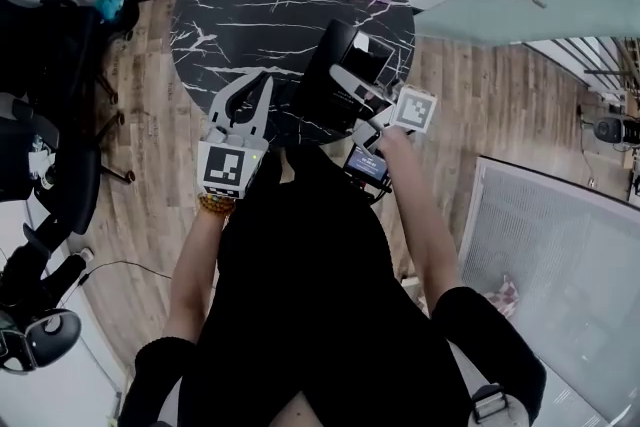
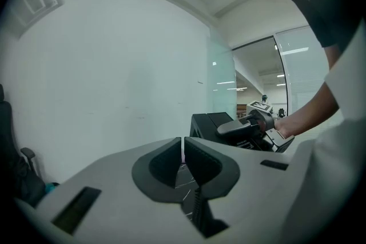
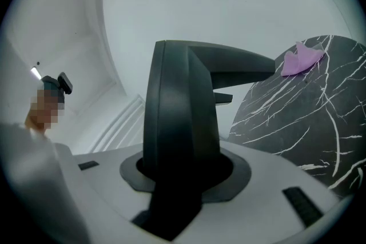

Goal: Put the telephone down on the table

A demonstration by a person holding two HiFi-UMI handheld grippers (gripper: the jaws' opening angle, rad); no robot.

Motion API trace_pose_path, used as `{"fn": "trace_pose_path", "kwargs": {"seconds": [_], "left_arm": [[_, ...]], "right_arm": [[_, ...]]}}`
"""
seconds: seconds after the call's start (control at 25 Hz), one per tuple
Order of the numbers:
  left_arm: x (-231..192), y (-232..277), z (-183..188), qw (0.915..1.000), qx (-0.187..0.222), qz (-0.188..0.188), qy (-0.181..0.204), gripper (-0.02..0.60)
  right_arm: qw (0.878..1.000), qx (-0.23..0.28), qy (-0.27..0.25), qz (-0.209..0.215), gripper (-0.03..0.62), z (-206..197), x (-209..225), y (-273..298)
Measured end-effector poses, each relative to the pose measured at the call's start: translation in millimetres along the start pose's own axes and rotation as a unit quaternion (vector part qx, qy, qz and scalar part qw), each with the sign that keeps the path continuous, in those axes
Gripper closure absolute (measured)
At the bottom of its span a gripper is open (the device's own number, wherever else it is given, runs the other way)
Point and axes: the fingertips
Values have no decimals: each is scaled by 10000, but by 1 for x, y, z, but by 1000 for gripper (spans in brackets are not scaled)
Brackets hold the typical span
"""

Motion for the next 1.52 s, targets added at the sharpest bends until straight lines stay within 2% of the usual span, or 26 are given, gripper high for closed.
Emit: {"fn": "trace_pose_path", "kwargs": {"seconds": [0.24, 0.44, 0.8, 1.2, 1.52], "left_arm": [[-6, 12, -7, 9999, -131, 87, -18, 555], [-5, 28, -12, 9998, -184, 78, 7, 555], [-6, 58, -10, 9998, -200, 25, 51, 555], [-17, 69, -15, 9995, -287, 54, 102, 555], [-19, 79, -14, 9993, -307, 42, 197, 555]], "right_arm": [[9992, -384, 34, 118, 427, -3, 28, 15], [9982, -498, 171, 272, 427, 0, 40, 29], [9973, -568, 190, 432, 427, 0, 40, 48], [9968, -621, 170, 467, 427, -2, 41, 62], [9941, -825, 236, 663, 427, -15, 41, 80]]}}
Point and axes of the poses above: the fingertips, and each gripper's own axes: y forward along the fingers, x to its right, z out of its top, and after that the axes turned 5 degrees about -z, right-handed
